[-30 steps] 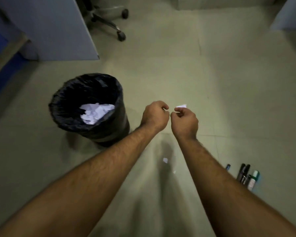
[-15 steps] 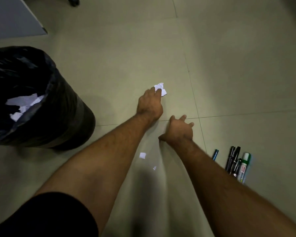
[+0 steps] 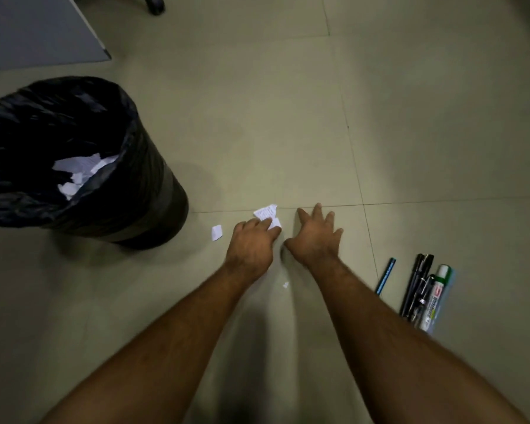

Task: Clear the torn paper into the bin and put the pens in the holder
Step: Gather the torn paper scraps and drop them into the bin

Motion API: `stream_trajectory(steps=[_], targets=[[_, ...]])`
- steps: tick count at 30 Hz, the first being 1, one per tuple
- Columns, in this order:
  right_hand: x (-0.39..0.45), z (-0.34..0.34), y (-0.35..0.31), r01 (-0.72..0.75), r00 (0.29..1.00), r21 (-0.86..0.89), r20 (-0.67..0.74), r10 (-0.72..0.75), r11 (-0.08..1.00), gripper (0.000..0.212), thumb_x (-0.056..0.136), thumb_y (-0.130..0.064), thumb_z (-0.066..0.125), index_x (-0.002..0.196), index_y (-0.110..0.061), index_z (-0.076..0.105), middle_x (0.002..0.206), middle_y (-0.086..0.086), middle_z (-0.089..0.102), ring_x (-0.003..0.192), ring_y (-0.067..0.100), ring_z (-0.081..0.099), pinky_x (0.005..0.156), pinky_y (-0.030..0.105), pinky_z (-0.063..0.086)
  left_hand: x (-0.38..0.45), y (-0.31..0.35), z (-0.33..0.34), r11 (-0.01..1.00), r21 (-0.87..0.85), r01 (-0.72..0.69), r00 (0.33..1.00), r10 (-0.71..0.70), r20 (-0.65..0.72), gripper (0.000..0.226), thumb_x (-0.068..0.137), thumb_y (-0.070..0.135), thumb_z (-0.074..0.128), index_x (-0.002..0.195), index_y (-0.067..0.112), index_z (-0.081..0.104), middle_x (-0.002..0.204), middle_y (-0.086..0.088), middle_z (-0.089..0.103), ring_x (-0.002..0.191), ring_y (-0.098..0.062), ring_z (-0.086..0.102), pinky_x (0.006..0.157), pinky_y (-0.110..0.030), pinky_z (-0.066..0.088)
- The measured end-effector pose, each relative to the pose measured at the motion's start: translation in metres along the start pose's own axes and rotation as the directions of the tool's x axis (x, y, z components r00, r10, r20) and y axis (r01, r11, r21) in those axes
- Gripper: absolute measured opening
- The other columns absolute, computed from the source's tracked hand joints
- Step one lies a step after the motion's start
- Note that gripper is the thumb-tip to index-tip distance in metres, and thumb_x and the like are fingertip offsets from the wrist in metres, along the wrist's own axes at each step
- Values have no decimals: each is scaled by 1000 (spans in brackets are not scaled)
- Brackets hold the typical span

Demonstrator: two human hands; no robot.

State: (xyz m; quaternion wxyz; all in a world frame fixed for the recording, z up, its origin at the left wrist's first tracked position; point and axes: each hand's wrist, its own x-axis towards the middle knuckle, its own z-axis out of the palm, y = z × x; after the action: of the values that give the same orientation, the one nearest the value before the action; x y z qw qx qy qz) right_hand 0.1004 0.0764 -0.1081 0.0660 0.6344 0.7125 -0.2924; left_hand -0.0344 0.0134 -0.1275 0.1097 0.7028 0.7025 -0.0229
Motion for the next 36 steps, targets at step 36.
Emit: stream_trajectory(steps=[36], targets=[[-22,13,8,346,938,-73,14,-346,935,52,79,-24,64,129,-26,55,118,13,47,96,38,59,81,38,52,-52,29,0,850,-397,346,935,-347,73,79,74,40,77,138,10,42,132,-8,50,123,-27,47,100,-34,42]])
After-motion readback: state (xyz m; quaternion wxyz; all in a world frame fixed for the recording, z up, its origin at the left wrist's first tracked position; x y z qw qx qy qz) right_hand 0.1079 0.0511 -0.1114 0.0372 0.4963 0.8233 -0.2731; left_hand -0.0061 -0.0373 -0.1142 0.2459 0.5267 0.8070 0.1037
